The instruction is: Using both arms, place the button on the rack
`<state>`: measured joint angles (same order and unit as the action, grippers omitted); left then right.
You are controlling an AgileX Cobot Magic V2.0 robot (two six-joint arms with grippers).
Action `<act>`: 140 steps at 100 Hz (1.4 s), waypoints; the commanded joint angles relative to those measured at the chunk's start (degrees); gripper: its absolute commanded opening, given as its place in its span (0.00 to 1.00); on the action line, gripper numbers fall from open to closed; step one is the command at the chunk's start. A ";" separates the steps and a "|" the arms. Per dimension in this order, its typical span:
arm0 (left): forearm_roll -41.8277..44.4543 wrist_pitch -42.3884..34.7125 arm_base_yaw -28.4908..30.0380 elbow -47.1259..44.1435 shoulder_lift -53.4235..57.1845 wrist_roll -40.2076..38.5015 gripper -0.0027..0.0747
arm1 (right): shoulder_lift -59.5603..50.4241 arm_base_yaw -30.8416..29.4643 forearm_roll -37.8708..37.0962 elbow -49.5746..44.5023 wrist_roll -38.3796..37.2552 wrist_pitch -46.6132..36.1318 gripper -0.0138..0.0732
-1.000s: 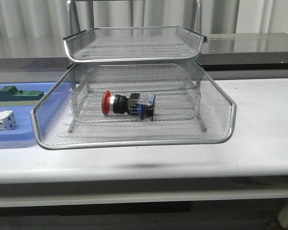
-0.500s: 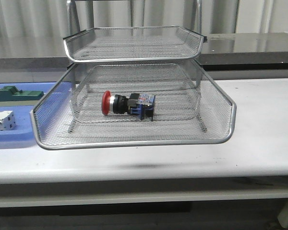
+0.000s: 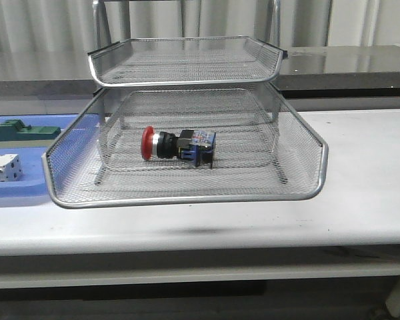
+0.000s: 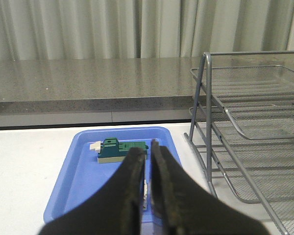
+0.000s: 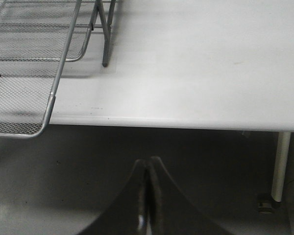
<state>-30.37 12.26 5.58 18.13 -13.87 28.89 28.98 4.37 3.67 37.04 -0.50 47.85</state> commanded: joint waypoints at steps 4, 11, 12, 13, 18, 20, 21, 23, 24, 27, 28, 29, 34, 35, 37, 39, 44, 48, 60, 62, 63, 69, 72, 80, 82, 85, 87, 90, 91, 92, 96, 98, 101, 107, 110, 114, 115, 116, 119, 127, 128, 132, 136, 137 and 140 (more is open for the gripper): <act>-0.69 -4.49 0.17 1.66 -0.56 -0.08 0.01 | 0.10 -0.43 -0.15 1.83 0.50 -3.43 0.08; -0.69 -4.22 0.17 1.66 -0.56 -0.08 0.01 | 0.10 -0.43 -0.15 1.83 0.50 -3.43 0.08; -0.69 -4.09 0.17 1.66 -0.56 -0.08 0.01 | 0.10 -0.43 -0.15 1.83 0.50 -3.43 0.08; -0.69 -4.07 0.17 1.66 -0.56 -0.08 0.01 | 0.10 -0.43 -0.15 1.83 0.50 -3.43 0.08; -0.69 -3.84 0.17 1.66 -0.56 -0.08 0.01 | 0.10 -0.43 -0.15 1.83 0.50 -3.48 0.08; -0.69 -3.85 0.17 1.66 -0.56 -0.08 0.01 | 0.10 -0.43 0.01 1.83 0.50 -3.48 0.08; -0.69 -3.85 0.17 1.66 -0.56 -0.08 0.01 | 0.10 -0.43 0.14 1.83 0.50 -3.48 0.08; -0.69 -3.85 0.17 1.66 -0.56 -0.08 0.01 | 0.10 -0.43 0.30 1.83 0.50 -3.48 0.08; -0.69 -3.85 0.17 1.66 -0.56 -0.08 0.01 | 0.10 -0.43 0.34 1.83 0.50 -3.48 0.08; -0.69 -3.85 0.17 1.66 -0.56 -0.08 0.01 | 0.10 -0.43 0.64 1.83 0.50 -3.48 0.08; -0.69 -3.85 0.17 1.66 -0.56 -0.08 0.01 | 0.10 -0.43 0.80 1.83 0.50 -3.48 0.08; -0.69 -3.85 0.17 1.66 -0.56 -0.08 0.01 | 0.10 -0.43 0.89 1.83 0.50 -3.54 0.08; -0.69 -3.85 0.17 1.66 -0.56 -0.08 0.01 | 0.10 -0.43 1.59 1.83 0.50 -3.84 0.08; -0.69 -3.85 0.17 1.66 -0.56 -0.08 0.01 | 0.10 -0.43 1.74 1.83 0.50 -3.94 0.08; -0.69 -3.85 0.17 1.66 -0.56 -0.08 0.01 | 0.10 -0.43 2.02 1.83 0.50 -4.29 0.08; -0.69 -3.85 0.17 1.66 -0.56 -0.08 0.01 | 0.10 -0.43 2.23 1.83 0.50 -4.70 0.08; -0.69 -3.85 0.17 1.66 -0.56 -0.08 0.01 | 0.31 -0.43 3.37 1.83 0.50 -5.14 0.08; -0.69 -3.85 0.17 1.66 -0.56 -0.08 0.01 | 0.69 -0.43 4.10 1.83 0.50 -5.18 0.08; -0.69 -3.85 0.17 1.66 -0.56 -0.08 0.01 | 3.72 -0.32 6.88 1.83 0.50 -5.05 0.08; -0.69 -3.85 0.17 1.66 -0.56 -0.08 0.01 | 4.54 -0.26 7.33 1.83 1.24 -5.05 0.08; -0.69 -3.85 0.17 1.66 -0.56 -0.08 0.01 | 4.82 -0.17 7.65 1.83 1.47 -5.05 0.08; -0.69 -3.85 0.17 1.66 -0.56 -0.08 0.01 | 7.77 0.27 9.27 1.83 4.03 -4.99 0.08; -0.69 -3.85 0.17 1.66 -0.56 -0.08 0.01 | 9.16 0.65 10.63 1.83 5.17 -5.05 0.08; -0.69 -3.85 0.17 1.66 -0.56 -0.08 0.01 | 13.58 1.88 14.51 1.87 8.34 -5.65 0.08; -0.69 -3.85 0.17 1.66 -0.56 -0.08 0.01 | 14.29 2.34 15.52 1.87 8.80 -5.94 0.08; -0.69 -3.85 0.17 1.66 -0.56 -0.08 0.01 | 15.97 3.05 16.73 1.87 9.79 -6.55 0.08; -0.69 -3.85 0.17 1.66 -0.56 -0.08 0.01 | 17.07 3.65 17.49 1.87 10.36 -6.86 0.08; -0.69 -3.85 0.17 1.66 -0.56 -0.08 0.01 | 18.63 4.57 18.36 1.87 11.01 -7.80 0.08; -0.69 -3.85 0.17 1.66 -0.56 -0.08 0.01 | 19.00 5.07 18.68 1.87 11.13 -8.02 0.08; -0.69 -3.85 0.17 1.66 -0.56 -0.08 0.01 | 19.71 5.32 18.78 1.87 11.25 -8.46 0.08; -0.69 -3.85 0.17 1.66 -0.56 -0.08 0.01 | 21.54 7.00 19.11 1.87 11.44 -9.65 0.08; -0.69 -3.85 0.17 1.66 -0.56 -0.08 0.01 | 22.64 7.92 19.11 1.87 11.44 -10.39 0.08; -0.69 -3.85 0.17 1.66 -0.56 -0.08 0.01 | 24.39 9.22 19.11 1.90 11.44 -11.36 0.09; -0.69 -3.85 0.17 1.66 -0.56 -0.08 0.01 | 27.18 12.22 19.11 1.90 11.44 -13.32 0.09; -0.69 -3.85 0.17 1.66 -0.56 -0.08 0.01 | 28.50 13.59 19.11 1.95 11.44 -14.06 0.09; -0.69 -3.85 0.17 1.66 -0.56 -0.08 0.01 | 30.43 15.69 19.11 1.95 11.44 -15.11 0.09; -0.69 -3.85 0.17 1.66 -0.56 -0.08 0.01 | 31.06 16.03 19.11 1.95 11.44 -15.28 0.09; -0.69 -3.85 0.17 1.66 -0.56 -0.08 0.01 | 31.38 16.72 19.11 1.95 11.44 -15.58 0.09; -0.69 -3.85 0.17 1.66 -0.56 -0.08 0.01 | 32.62 18.07 19.11 1.95 11.44 -16.23 0.09; -0.69 -3.85 0.17 1.66 -0.56 -0.08 0.01 | 36.14 21.63 19.24 2.01 11.44 -18.10 0.09; -0.69 -3.85 0.17 1.66 -0.56 -0.08 0.01 | 36.42 22.25 19.31 2.07 11.44 -18.24 0.09; -0.69 -3.85 0.17 1.66 -0.56 -0.08 0.01 | 38.06 23.67 19.37 2.26 11.44 -18.95 0.09; -0.69 -3.85 0.17 1.66 -0.56 -0.08 0.01 | 39.66 25.26 19.36 2.68 11.44 -19.40 0.09; -0.69 -3.85 0.17 1.66 -0.56 -0.08 0.01 | 39.92 25.78 19.36 2.78 11.44 -19.58 0.09; -0.69 -3.85 0.17 1.66 -0.56 -0.08 0.01 | 40.97 26.76 19.36 3.26 11.44 -19.89 0.09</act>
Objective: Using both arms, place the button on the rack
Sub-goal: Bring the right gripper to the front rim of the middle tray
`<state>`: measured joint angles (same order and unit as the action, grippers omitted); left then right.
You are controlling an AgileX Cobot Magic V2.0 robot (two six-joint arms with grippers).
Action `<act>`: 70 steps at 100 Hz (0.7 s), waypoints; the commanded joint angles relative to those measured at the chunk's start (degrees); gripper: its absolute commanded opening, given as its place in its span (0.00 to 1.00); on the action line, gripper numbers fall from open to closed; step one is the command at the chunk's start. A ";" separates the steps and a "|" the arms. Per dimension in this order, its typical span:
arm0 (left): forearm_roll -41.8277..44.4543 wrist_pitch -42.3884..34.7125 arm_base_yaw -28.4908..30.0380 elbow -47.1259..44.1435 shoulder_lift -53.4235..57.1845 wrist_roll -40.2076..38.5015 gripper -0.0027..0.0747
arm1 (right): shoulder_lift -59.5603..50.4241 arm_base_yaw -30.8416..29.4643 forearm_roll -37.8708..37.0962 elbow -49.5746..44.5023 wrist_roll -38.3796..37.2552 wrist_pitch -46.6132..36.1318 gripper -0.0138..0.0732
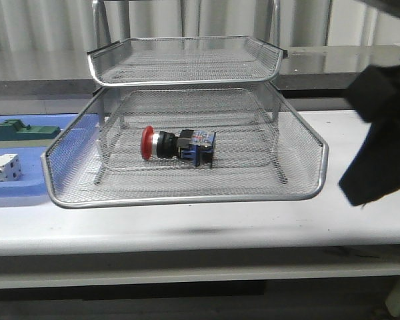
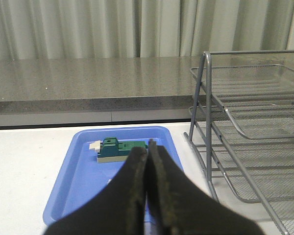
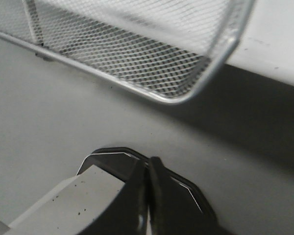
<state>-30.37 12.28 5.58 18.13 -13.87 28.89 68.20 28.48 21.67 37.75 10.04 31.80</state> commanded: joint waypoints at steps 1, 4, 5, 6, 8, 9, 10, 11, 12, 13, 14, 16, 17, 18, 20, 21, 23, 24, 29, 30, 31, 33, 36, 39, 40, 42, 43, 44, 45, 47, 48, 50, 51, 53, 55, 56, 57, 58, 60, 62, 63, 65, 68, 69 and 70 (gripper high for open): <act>-0.69 -3.87 0.17 1.66 -0.56 -0.08 0.01 | 2.26 2.88 1.37 2.68 0.90 -4.04 0.09; -0.69 -3.87 0.17 1.66 -0.56 -0.08 0.01 | 3.26 3.99 1.37 3.08 0.90 -4.39 0.09; -0.69 -3.87 0.17 1.66 -0.56 -0.08 0.01 | 3.50 4.20 1.37 3.33 0.90 -4.51 0.09; -0.69 -3.87 0.17 1.66 -0.56 -0.08 0.01 | 3.97 4.42 1.37 3.45 0.90 -4.69 0.09; -0.69 -3.87 0.17 1.66 -0.56 -0.08 0.01 | 4.72 5.04 1.37 3.82 0.90 -4.90 0.09; -0.69 -3.87 0.17 1.66 -0.56 -0.08 0.01 | 4.97 5.44 1.37 4.09 0.90 -4.96 0.09; -0.69 -3.87 0.17 1.66 -0.56 -0.08 0.01 | 5.45 5.63 1.37 4.19 0.90 -4.97 0.09; -0.69 -3.87 0.17 1.66 -0.56 -0.08 0.01 | 5.68 6.01 1.37 4.31 0.90 -5.14 0.09; -0.69 -3.87 0.17 1.66 -0.56 -0.08 0.01 | 5.93 6.20 1.37 4.59 0.90 -5.22 0.09; -0.69 -3.87 0.17 1.66 -0.56 -0.08 0.01 | 6.38 6.39 1.37 4.72 0.90 -5.23 0.09; -0.69 -3.87 0.17 1.66 -0.56 -0.08 0.01 | 6.62 6.76 1.37 4.96 0.90 -5.30 0.09; -0.69 -3.87 0.17 1.66 -0.56 -0.08 0.01 | 7.30 7.29 1.37 5.30 0.90 -5.36 0.09; -0.69 -3.87 0.17 1.66 -0.56 -0.08 0.01 | 7.71 7.46 1.37 5.41 0.90 -5.43 0.09; -0.69 -3.87 0.17 1.66 -0.56 -0.08 0.01 | 7.92 7.82 1.37 5.53 0.90 -5.50 0.09; -0.69 -3.87 0.17 1.66 -0.56 -0.08 0.01 | 8.56 8.19 1.37 5.87 0.90 -5.50 0.09; -0.69 -3.87 0.17 1.66 -0.56 -0.08 0.01 | 8.76 8.53 1.37 6.10 0.90 -5.50 0.09; -0.69 -3.87 0.17 1.66 -0.56 -0.08 0.01 | 9.39 9.03 1.37 6.39 0.90 -5.50 0.09; -0.69 -3.87 0.17 1.66 -0.56 -0.08 0.01 | 9.75 9.19 1.37 6.50 0.90 -5.59 0.09; -0.69 -3.87 0.17 1.66 -0.56 -0.08 0.01 | 11.13 10.28 1.37 7.25 0.90 -5.71 0.09; -0.69 -3.87 0.17 1.66 -0.56 -0.08 0.01 | 11.32 10.60 1.37 7.45 0.90 -5.71 0.09; -0.69 -3.87 0.17 1.66 -0.56 -0.08 0.01 | 11.71 10.75 1.37 7.53 0.90 -5.71 0.09; -0.69 -3.87 0.17 1.66 -0.56 -0.08 0.01 | 12.06 11.17 1.37 7.83 0.90 -5.87 0.09; -0.69 -3.87 0.17 1.66 -0.56 -0.08 0.01 | 12.95 11.71 1.37 8.19 0.90 -6.01 0.09; -0.69 -3.87 0.17 1.66 -0.56 -0.08 0.01 | 13.63 12.29 1.37 8.60 0.90 -6.27 0.09; -0.69 -3.87 0.17 1.66 -0.56 -0.08 0.01 | 13.81 12.40 1.37 8.77 0.90 -6.28 0.09; -0.69 -3.87 0.17 1.66 -0.56 -0.08 0.01 | 14.30 12.69 1.37 9.05 0.90 -6.57 0.09; -0.69 -3.87 0.17 1.66 -0.56 -0.08 0.01 | 14.67 12.80 1.37 9.13 0.90 -6.77 0.09; -0.69 -3.87 0.17 1.66 -0.56 -0.08 0.01 | 14.84 13.00 1.30 9.22 0.90 -6.87 0.09; -0.69 -3.87 0.17 1.66 -0.56 -0.08 0.01 | 15.20 13.08 1.30 9.39 0.90 -6.96 0.09; -0.69 -3.87 0.17 1.66 -0.56 -0.08 0.01 | 15.53 13.28 1.30 9.66 0.90 -7.21 0.09; -0.69 -3.87 0.17 1.66 -0.56 -0.08 0.01 | 15.89 13.36 1.30 9.75 0.90 -7.36 0.09; -0.69 -3.87 0.17 1.66 -0.56 -0.08 0.01 | 16.42 13.57 1.25 10.00 0.90 -7.73 0.09; -0.69 -3.87 0.17 1.66 -0.56 -0.08 0.01 | 16.57 13.64 1.13 10.09 0.90 -7.74 0.09; -0.69 -3.87 0.17 1.66 -0.56 -0.08 0.01 | 17.10 13.76 1.10 10.34 0.90 -8.01 0.09; -0.69 -3.87 0.17 1.66 -0.56 -0.08 0.01 | 17.59 13.82 1.02 10.65 0.90 -8.25 0.09; -0.69 -3.87 0.17 1.66 -0.56 -0.08 0.01 | 17.73 13.88 0.87 10.84 0.90 -8.25 0.09; -0.69 -3.87 0.17 1.66 -0.56 -0.08 0.01 | 18.08 13.95 0.85 10.91 0.90 -8.35 0.09; -0.69 -3.87 0.17 1.66 -0.56 -0.08 0.01 | 18.25 13.96 0.67 10.99 0.90 -8.41 0.09; -0.69 -3.87 0.17 1.66 -0.56 -0.08 0.01 | 18.68 14.10 0.59 11.31 0.90 -8.52 0.09; -0.69 -3.87 0.17 1.66 -0.56 -0.08 0.01 | 19.13 14.10 0.39 11.62 0.90 -8.52 0.09; -0.69 -3.87 0.17 1.66 -0.56 -0.08 0.01 | 19.30 14.10 0.23 11.84 0.90 -8.52 0.09; -0.69 -3.87 0.17 1.66 -0.56 -0.08 0.01 | 19.72 14.10 0.16 12.08 0.90 -8.52 0.09; -0.69 -3.87 0.17 1.66 -0.56 -0.08 0.01 | 20.30 14.10 0.03 12.64 0.90 -8.52 0.09; -0.69 -3.87 0.17 1.66 -0.56 -0.08 0.01 | 20.60 14.10 0.02 12.75 0.90 -8.44 0.09; -0.69 -3.87 0.17 1.66 -0.56 -0.08 0.01 | 20.73 14.10 -0.07 12.98 0.90 -8.44 0.09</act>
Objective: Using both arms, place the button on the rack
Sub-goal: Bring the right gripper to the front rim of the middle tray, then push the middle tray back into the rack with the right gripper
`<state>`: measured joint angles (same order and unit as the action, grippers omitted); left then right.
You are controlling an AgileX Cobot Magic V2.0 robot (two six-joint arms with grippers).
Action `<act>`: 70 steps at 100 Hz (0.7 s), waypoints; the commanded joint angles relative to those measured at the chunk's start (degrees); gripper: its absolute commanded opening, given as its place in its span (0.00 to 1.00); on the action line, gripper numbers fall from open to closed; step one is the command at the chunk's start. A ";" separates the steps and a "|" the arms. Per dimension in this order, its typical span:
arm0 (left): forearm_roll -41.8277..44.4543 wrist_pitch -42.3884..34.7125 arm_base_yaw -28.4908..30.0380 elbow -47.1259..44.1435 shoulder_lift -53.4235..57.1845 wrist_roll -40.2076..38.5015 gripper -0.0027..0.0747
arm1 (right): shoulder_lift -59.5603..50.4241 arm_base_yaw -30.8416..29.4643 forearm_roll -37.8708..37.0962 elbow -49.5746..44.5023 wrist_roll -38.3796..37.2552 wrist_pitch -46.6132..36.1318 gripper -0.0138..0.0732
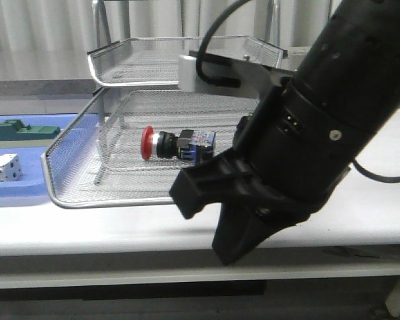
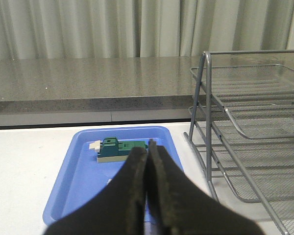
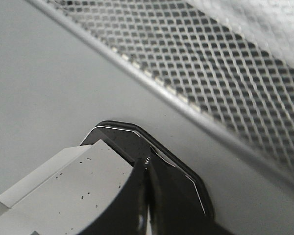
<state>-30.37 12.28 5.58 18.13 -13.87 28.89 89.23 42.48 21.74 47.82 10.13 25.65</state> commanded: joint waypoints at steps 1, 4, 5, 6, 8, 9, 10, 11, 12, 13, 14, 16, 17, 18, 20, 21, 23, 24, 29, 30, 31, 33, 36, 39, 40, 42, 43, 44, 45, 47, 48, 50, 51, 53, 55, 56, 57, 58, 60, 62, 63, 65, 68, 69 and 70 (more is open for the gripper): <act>-0.69 -3.87 0.17 1.66 -0.56 -0.08 0.01 | -0.08 0.10 -0.20 3.02 0.81 -2.29 0.09; -0.69 -3.87 0.17 1.66 -0.56 -0.08 0.01 | 0.45 0.10 -0.47 3.42 0.81 -2.41 0.09; -0.69 -3.87 0.17 1.66 -0.56 -0.08 0.01 | 0.54 0.10 -0.61 3.65 0.81 -2.41 0.09; -0.69 -3.87 0.17 1.66 -0.56 -0.08 0.01 | 0.76 0.10 -0.62 3.77 0.81 -2.41 0.09; -0.69 -3.87 0.17 1.66 -0.56 -0.08 0.01 | 1.08 0.10 -0.94 4.11 0.81 -2.41 0.09; -0.69 -3.87 0.17 1.66 -0.56 -0.08 0.01 | 1.16 0.10 -1.17 4.22 0.81 -2.41 0.09; -0.69 -3.87 0.17 1.66 -0.56 -0.08 0.01 | 1.26 0.10 -1.25 4.41 0.81 -2.49 0.09; -0.69 -3.87 0.17 1.66 -0.56 -0.08 0.01 | 1.48 0.10 -1.36 4.53 0.81 -2.49 0.09; -0.69 -3.87 0.17 1.66 -0.56 -0.08 0.01 | 1.59 0.10 -1.74 4.77 0.81 -2.54 0.09; -0.69 -3.87 0.17 1.66 -0.56 -0.08 0.01 | 1.65 0.10 -1.74 4.87 0.81 -2.54 0.09; -0.69 -3.87 0.17 1.66 -0.56 -0.08 0.01 | 1.73 0.10 -1.95 5.06 0.81 -2.61 0.09; -0.69 -3.87 0.17 1.66 -0.56 -0.08 0.01 | 1.99 0.10 -2.33 5.28 0.81 -2.68 0.09; -0.69 -3.87 0.17 1.66 -0.56 -0.08 0.01 | 2.06 0.10 -2.46 5.48 0.81 -2.67 0.09; -0.69 -3.87 0.17 1.66 -0.56 -0.08 0.01 | 2.14 0.10 -2.58 5.58 0.81 -2.80 0.09; -0.69 -3.87 0.17 1.66 -0.56 -0.08 0.01 | 2.31 0.10 -2.88 5.92 0.81 -2.93 0.09; -0.69 -3.87 0.17 1.66 -0.56 -0.08 0.01 | 2.40 0.10 -3.14 6.07 0.81 -2.90 0.09; -0.69 -3.87 0.17 1.66 -0.56 -0.08 0.01 | 2.54 0.10 -3.58 6.27 0.81 -3.22 0.09; -0.69 -3.87 0.17 1.66 -0.56 -0.08 0.01 | 2.55 0.10 -3.73 6.48 0.81 -3.31 0.09; -0.69 -3.87 0.17 1.66 -0.56 -0.08 0.01 | 3.15 -0.02 -4.92 7.22 0.81 -3.70 0.09; -0.69 -3.87 0.17 1.66 -0.56 -0.08 0.01 | 3.22 -0.10 -5.18 7.35 0.81 -3.70 0.09; -0.69 -3.87 0.17 1.66 -0.56 -0.08 0.01 | 3.31 -0.11 -5.30 7.62 0.81 -3.75 0.09; -0.69 -3.87 0.17 1.66 -0.56 -0.08 0.01 | 3.60 -0.23 -5.60 8.04 0.81 -3.74 0.09; -0.69 -3.87 0.17 1.66 -0.56 -0.08 0.01 | 4.19 -0.56 -5.86 8.64 0.81 -3.74 0.09; -0.69 -3.87 0.17 1.66 -0.56 -0.08 0.01 | 4.59 -1.00 -6.05 9.27 0.81 -3.74 0.09; -0.69 -3.87 0.17 1.66 -0.56 -0.08 0.01 | 4.72 -1.12 -6.14 9.55 0.81 -3.74 0.09; -0.69 -3.87 0.17 1.66 -0.56 -0.08 0.01 | 5.15 -1.43 -6.23 10.01 0.81 -3.74 0.09; -0.69 -3.87 0.17 1.66 -0.56 -0.08 0.01 | 5.41 -1.53 -6.29 10.16 0.81 -3.74 0.09; -0.69 -3.87 0.17 1.66 -0.56 -0.08 0.01 | 5.53 -1.78 -6.38 10.32 0.81 -3.74 0.09; -0.69 -3.87 0.17 1.66 -0.56 -0.08 0.01 | 5.62 -1.90 -6.45 10.67 0.81 -3.74 0.09; -0.69 -3.87 0.17 1.66 -0.56 -0.08 0.01 | 6.03 -2.25 -6.62 11.11 0.81 -3.74 0.09; -0.69 -3.87 0.17 1.66 -0.56 -0.08 0.01 | 6.30 -2.39 -6.63 11.26 0.81 -3.74 0.09; -0.69 -3.87 0.17 1.66 -0.56 -0.08 0.01 | 6.61 -2.78 -6.93 11.80 0.81 -3.68 0.09; -0.69 -3.87 0.17 1.66 -0.56 -0.08 0.01 | 6.74 -3.04 -7.18 11.98 0.81 -3.68 0.09; -0.69 -3.87 0.17 1.66 -0.56 -0.08 0.01 | 7.17 -3.44 -7.45 12.50 0.81 -3.62 0.09; -0.69 -3.87 0.17 1.66 -0.56 -0.08 0.01 | 7.54 -3.69 -7.66 13.07 0.81 -3.62 0.09; -0.69 -3.87 0.17 1.66 -0.56 -0.08 0.01 | 7.65 -3.98 -7.83 13.47 0.81 -3.62 0.09; -0.69 -3.87 0.17 1.66 -0.56 -0.08 0.01 | 7.91 -4.12 -7.95 13.65 0.81 -3.61 0.09; -0.69 -3.87 0.17 1.66 -0.56 -0.08 0.01 | 8.05 -4.39 -8.09 13.85 0.81 -3.61 0.09; -0.69 -3.87 0.17 1.66 -0.56 -0.08 0.01 | 8.45 -4.81 -8.24 14.43 0.81 -3.61 0.09; -0.69 -3.87 0.17 1.66 -0.56 -0.08 0.01 | 8.84 -5.09 -8.43 15.03 0.81 -3.61 0.09; -0.69 -3.87 0.17 1.66 -0.56 -0.08 0.01 | 8.98 -5.37 -8.59 15.44 0.81 -3.61 0.09; -0.69 -3.87 0.17 1.66 -0.56 -0.08 0.01 | 9.35 -5.79 -8.82 15.85 0.81 -3.61 0.09; -0.69 -3.87 0.17 1.66 -0.56 -0.08 0.01 | 9.84 -6.34 -9.15 16.92 0.81 -3.61 0.09; -0.69 -3.87 0.17 1.66 -0.56 -0.08 0.01 | 10.12 -6.47 -9.16 17.11 0.81 -3.61 0.09; -0.69 -3.87 0.17 1.66 -0.56 -0.08 0.01 | 10.22 -6.72 -9.37 17.55 0.81 -3.61 0.09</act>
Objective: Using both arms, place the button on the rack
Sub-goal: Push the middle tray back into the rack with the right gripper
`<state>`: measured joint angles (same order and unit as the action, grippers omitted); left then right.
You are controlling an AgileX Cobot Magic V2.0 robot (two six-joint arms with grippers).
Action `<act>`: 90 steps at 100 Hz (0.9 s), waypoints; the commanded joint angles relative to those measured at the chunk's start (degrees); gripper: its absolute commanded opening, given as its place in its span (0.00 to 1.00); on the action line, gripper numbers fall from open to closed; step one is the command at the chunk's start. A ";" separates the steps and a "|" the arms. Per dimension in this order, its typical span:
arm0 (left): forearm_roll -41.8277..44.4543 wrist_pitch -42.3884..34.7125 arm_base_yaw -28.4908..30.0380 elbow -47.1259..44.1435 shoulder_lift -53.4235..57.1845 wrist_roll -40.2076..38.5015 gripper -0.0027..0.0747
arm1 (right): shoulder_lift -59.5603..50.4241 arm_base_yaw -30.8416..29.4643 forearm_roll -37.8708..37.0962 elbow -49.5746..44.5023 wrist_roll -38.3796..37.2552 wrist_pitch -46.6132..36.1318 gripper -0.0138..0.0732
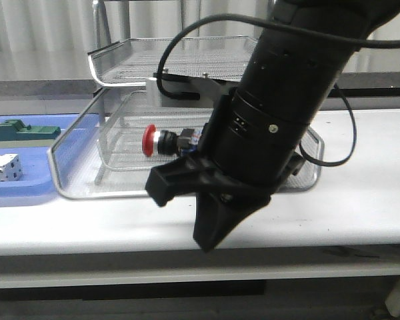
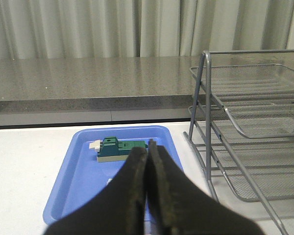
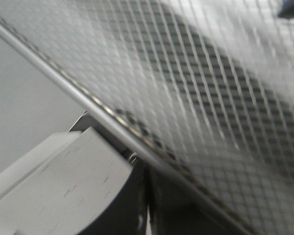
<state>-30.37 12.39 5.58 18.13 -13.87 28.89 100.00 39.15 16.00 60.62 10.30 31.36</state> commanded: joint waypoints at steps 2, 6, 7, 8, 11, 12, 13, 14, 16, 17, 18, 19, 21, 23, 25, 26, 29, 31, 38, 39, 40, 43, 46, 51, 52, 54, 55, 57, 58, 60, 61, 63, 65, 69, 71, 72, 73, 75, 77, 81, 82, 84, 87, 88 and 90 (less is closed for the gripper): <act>-0.69 -3.98 0.17 1.66 -0.56 -0.08 0.01 | -0.26 -3.79 -3.92 5.18 0.64 -9.25 0.09; -0.69 -3.98 0.17 1.66 -0.56 -0.08 0.01 | 0.25 -4.35 -4.21 6.27 0.64 -9.16 0.09; -0.69 -3.98 0.17 1.66 -0.56 -0.08 0.01 | 0.33 -4.55 -4.34 6.61 0.64 -9.17 0.09; -0.69 -3.98 0.17 1.66 -0.56 -0.08 0.01 | 0.45 -4.65 -4.35 6.79 0.64 -9.17 0.09; -0.69 -3.98 0.17 1.66 -0.56 -0.08 0.01 | 0.69 -5.13 -4.48 7.39 0.64 -9.23 0.09; -0.69 -3.98 0.17 1.66 -0.56 -0.08 0.01 | 0.70 -5.26 -4.47 7.66 0.64 -9.32 0.09; -0.69 -3.98 0.17 1.66 -0.56 -0.08 0.01 | 0.79 -5.36 -4.50 7.80 0.64 -9.47 0.09; -0.69 -3.98 0.17 1.66 -0.56 -0.08 0.01 | 0.91 -5.53 -4.54 8.06 0.64 -9.55 0.09; -0.69 -3.98 0.17 1.66 -0.56 -0.08 0.01 | 1.13 -5.83 -4.71 8.32 0.64 -9.77 0.09; -0.69 -3.98 0.17 1.66 -0.56 -0.08 0.01 | 1.19 -5.93 -4.74 8.60 0.64 -9.84 0.09; -0.69 -3.98 0.17 1.66 -0.56 -0.08 0.01 | 1.38 -6.10 -4.84 8.74 0.64 -9.97 0.09; -0.69 -3.98 0.17 1.66 -0.56 -0.08 0.01 | 1.46 -6.20 -4.87 9.06 0.64 -10.03 0.09; -0.69 -3.98 0.17 1.66 -0.56 -0.08 0.01 | 1.70 -6.58 -5.10 9.52 0.64 -10.10 0.09; -0.69 -3.98 0.17 1.66 -0.56 -0.08 0.01 | 2.06 -6.96 -5.33 9.84 0.64 -10.26 0.09; -0.69 -3.98 0.17 1.66 -0.56 -0.08 0.01 | 2.49 -7.25 -5.50 10.35 0.64 -10.34 0.09; -0.69 -3.98 0.17 1.66 -0.56 -0.08 0.01 | 2.64 -7.34 -5.60 10.75 0.64 -10.34 0.09; -0.69 -3.98 0.17 1.66 -0.56 -0.08 0.01 | 3.49 -7.79 -5.89 11.53 0.64 -10.34 0.09; -0.69 -3.98 0.17 1.66 -0.56 -0.08 0.01 | 3.83 -8.12 -6.13 12.17 0.64 -10.34 0.09; -0.69 -3.98 0.17 1.66 -0.67 -0.08 0.01 | 5.51 -8.96 -6.64 14.20 0.64 -10.14 0.09; -0.69 -3.98 0.17 1.66 -0.67 -0.08 0.01 | 5.81 -9.12 -6.76 14.38 0.64 -10.13 0.09; -0.69 -3.98 0.17 1.66 -0.67 -0.08 0.01 | 5.95 -9.21 -6.76 14.76 0.64 -10.13 0.09; -0.69 -3.98 0.17 1.66 -0.67 -0.08 0.01 | 6.61 -9.41 -6.82 15.52 0.64 -9.99 0.09; -0.69 -3.98 0.17 1.66 -0.67 -0.08 0.01 | 7.02 -9.66 -6.88 16.23 0.64 -9.99 0.09; -0.69 -3.98 0.17 1.66 -0.67 -0.08 0.01 | 7.65 -9.79 -6.88 17.34 0.64 -10.04 0.09; -0.69 -3.98 0.17 1.66 -0.67 -0.08 0.01 | 7.75 -9.82 -6.94 17.61 0.64 -10.11 0.09; -0.69 -3.98 0.17 1.66 -0.67 -0.08 0.01 | 7.99 -9.87 -7.01 17.99 0.64 -10.22 0.09; -0.69 -3.98 0.17 1.66 -0.67 -0.08 0.01 | 8.10 -9.89 -7.01 18.12 0.64 -10.29 0.09; -0.69 -3.98 0.17 1.66 -0.67 -0.08 0.01 | 8.25 -9.89 -7.01 18.52 0.64 -10.39 0.09; -0.69 -3.98 0.17 1.66 -0.67 -0.08 0.01 | 8.39 -9.89 -7.06 18.66 0.64 -10.44 0.09; -0.69 -3.98 0.17 1.66 -0.67 -0.08 0.01 | 8.55 -9.89 -7.28 19.05 0.64 -10.51 0.09; -0.69 -3.98 0.17 1.66 -0.67 -0.08 0.01 | 8.60 -9.89 -7.29 19.31 0.64 -10.52 0.09; -0.69 -3.98 0.17 1.66 -0.67 -0.08 0.01 | 8.72 -9.89 -7.33 19.65 0.64 -10.60 0.09; -0.69 -3.98 0.17 1.66 -0.67 -0.08 0.01 | 8.85 -9.89 -7.43 19.87 0.64 -10.66 0.09; -0.69 -3.98 0.17 1.66 -0.67 -0.08 0.01 | 8.85 -9.89 -7.48 20.35 0.64 -11.18 0.09; -0.69 -3.98 0.17 1.66 -0.67 -0.08 0.01 | 8.85 -9.89 -7.48 20.58 0.64 -11.30 0.09; -0.69 -3.98 0.17 1.66 -0.67 -0.08 0.01 | 8.85 -9.89 -7.48 20.64 0.64 -11.39 0.09; -0.69 -3.98 0.17 1.66 -0.67 -0.08 0.01 | 8.85 -9.89 -7.48 20.77 0.64 -11.45 0.09; -0.69 -3.98 0.17 1.66 -0.67 -0.08 0.01 | 8.85 -9.89 -7.48 21.01 0.64 -11.51 0.09; -0.69 -3.98 0.17 1.66 -0.67 -0.08 0.01 | 8.85 -9.89 -7.48 21.23 0.64 -11.45 0.09; -0.69 -3.98 0.17 1.66 -0.67 -0.08 0.01 | 8.85 -9.89 -7.48 21.51 0.64 -11.29 0.09; -0.69 -3.98 0.17 1.66 -0.67 -0.08 0.01 | 8.85 -9.89 -7.48 21.64 0.64 -11.18 0.09; -0.69 -3.98 0.17 1.66 -0.67 -0.08 0.01 | 8.85 -9.89 -7.48 21.85 0.64 -10.77 0.09; -0.69 -3.98 0.17 1.66 -0.67 -0.08 0.01 | 8.85 -9.89 -7.48 22.00 0.64 -10.17 0.09; -0.69 -3.98 0.17 1.66 -0.67 -0.08 0.01 | 8.85 -9.89 -7.48 22.00 0.64 -9.85 0.09; -0.69 -3.98 0.17 1.66 -0.67 -0.08 0.01 | 8.85 -9.89 -7.48 22.06 0.64 -9.31 0.09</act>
<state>-30.37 12.39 5.58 18.04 -13.87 28.89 111.95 29.83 8.95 80.19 10.30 24.43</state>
